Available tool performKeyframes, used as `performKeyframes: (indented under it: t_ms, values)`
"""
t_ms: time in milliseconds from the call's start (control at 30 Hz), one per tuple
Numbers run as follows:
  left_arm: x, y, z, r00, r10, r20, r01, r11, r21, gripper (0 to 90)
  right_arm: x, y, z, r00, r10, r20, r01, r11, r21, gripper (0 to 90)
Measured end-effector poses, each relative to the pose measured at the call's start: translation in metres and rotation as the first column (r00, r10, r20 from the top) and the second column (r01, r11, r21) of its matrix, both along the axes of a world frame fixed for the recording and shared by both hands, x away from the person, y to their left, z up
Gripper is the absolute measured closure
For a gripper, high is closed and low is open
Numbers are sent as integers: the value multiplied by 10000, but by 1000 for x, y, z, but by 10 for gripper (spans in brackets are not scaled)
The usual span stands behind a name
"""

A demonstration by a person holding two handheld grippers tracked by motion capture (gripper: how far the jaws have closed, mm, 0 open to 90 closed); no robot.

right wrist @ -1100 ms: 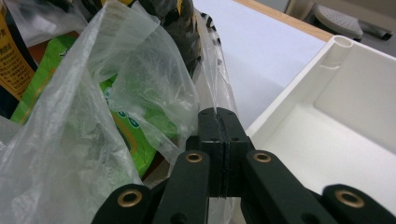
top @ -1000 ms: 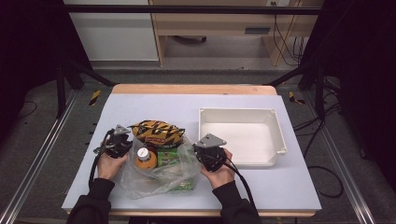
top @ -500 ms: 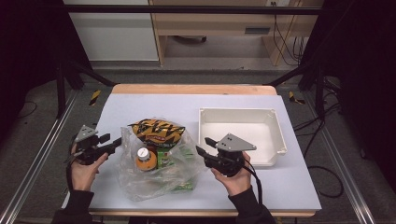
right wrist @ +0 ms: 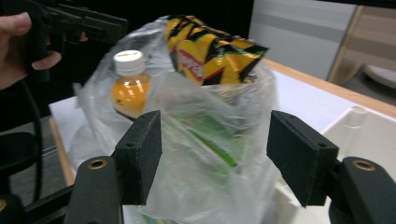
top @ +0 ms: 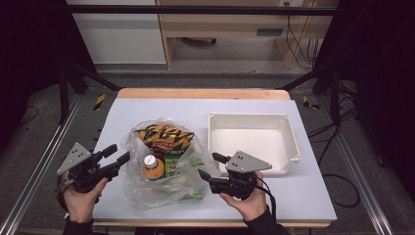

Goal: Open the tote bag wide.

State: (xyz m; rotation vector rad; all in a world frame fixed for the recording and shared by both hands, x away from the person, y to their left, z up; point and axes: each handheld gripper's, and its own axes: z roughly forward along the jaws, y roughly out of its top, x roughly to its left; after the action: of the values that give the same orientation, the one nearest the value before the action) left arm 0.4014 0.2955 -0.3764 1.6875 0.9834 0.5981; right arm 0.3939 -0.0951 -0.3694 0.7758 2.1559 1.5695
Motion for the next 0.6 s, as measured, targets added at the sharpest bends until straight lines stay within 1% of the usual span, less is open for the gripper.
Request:
performKeyframes:
  t_ms: [67,133,200,233,300,333,367,433,467,533,600]
  values:
    - [-1,-6,-3,9998,-53,-201,61,9992,389,498,0,7,-4,9997,180,-162,-181,9998,-83,347]
    - [1,-10,-9,9988,-98,-484,123,9985,524,576,1,15,-10,9990,339,-307,-347,9990,-275,348]
    - [3,-10,-15,9961,-125,-875,180,9979,617,677,2,25,-18,9979,485,-426,-511,9967,-637,376]
    - [4,-10,-18,9943,-101,-1059,167,9979,619,715,2,28,-22,9981,501,-348,-527,9956,-774,423]
    - [4,-8,-24,9907,-167,-1350,246,9981,565,780,3,31,-29,9971,615,-452,-658,9926,-1018,490]
    - [3,-8,-27,9892,-136,-1461,229,9978,623,799,3,31,-32,9968,627,-491,-680,9911,-1147,592]
    - [3,-8,-30,9875,-139,-1571,246,9975,667,820,3,30,-34,9964,666,-517,-728,9890,-1287,656]
    - [2,-7,-35,9841,-189,-1764,307,9975,643,850,4,27,-38,9950,633,-772,-734,9879,-1365,816]
    - [1,-7,-37,9825,-231,-1848,356,9972,650,864,4,23,-39,9952,545,-809,-656,9878,-1415,887]
    - [0,-8,-42,9795,-291,-1991,433,9968,673,874,3,15,-40,9948,319,-967,-450,9897,-1363,900]
    - [-1,-9,-47,9762,-360,-2137,538,9955,781,881,3,6,-42,9949,25,-1012,-158,9912,-1314,900]
